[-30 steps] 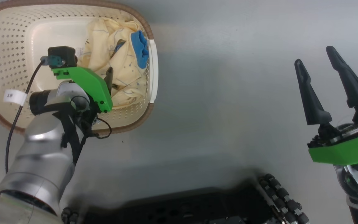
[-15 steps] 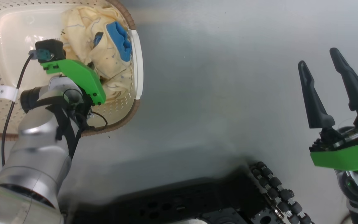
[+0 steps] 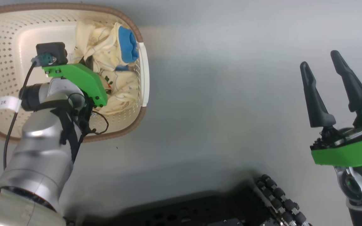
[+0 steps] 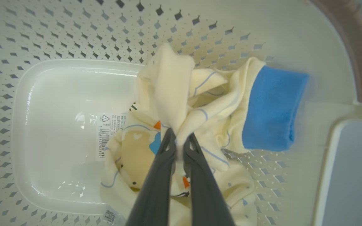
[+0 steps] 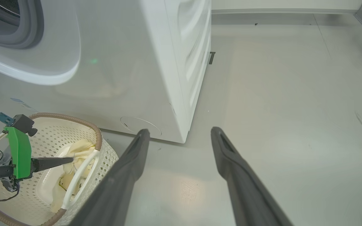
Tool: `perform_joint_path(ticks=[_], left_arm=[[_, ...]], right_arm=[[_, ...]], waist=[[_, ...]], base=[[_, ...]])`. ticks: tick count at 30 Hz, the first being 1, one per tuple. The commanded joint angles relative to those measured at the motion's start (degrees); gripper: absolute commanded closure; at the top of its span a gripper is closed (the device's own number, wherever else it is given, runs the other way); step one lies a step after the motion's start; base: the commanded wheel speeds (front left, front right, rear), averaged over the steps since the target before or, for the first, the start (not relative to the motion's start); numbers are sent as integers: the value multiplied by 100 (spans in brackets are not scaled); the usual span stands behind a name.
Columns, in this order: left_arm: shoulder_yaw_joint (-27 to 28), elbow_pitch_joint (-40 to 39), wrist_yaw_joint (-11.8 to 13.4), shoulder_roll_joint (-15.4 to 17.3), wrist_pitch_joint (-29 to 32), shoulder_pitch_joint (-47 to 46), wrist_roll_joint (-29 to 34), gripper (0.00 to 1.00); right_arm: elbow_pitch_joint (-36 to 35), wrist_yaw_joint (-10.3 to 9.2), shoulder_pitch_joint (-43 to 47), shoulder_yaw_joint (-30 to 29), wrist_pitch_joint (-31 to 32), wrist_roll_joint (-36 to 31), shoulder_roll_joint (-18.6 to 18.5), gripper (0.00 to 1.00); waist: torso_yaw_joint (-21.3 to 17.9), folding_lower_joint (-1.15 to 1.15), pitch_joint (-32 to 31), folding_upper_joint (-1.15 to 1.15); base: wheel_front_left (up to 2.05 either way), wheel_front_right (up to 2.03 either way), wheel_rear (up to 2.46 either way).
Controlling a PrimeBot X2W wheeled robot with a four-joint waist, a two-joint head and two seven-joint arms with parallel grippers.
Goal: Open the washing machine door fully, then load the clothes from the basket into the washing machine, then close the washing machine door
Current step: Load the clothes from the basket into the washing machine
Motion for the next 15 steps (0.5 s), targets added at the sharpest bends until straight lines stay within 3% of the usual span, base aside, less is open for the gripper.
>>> perform_joint_path(ticks=[1, 11, 15], left_arm=[[13, -25, 21, 116, -137, 152, 63, 100], [51, -167, 128, 243, -927, 584, 178, 100], [218, -983, 412, 553, -939, 877, 533, 100]], right_arm=[[-104, 1, 91, 82, -56, 60, -45, 0], [356, 1, 42, 146, -79, 68, 5, 0], [497, 1, 53, 215, -62, 81, 54, 0]], waist=[[29, 0, -161, 0], [39, 0, -1401, 0], [16, 0, -1861, 0]], base=[[0, 0, 0], [0, 0, 0], [0, 0, 0]])
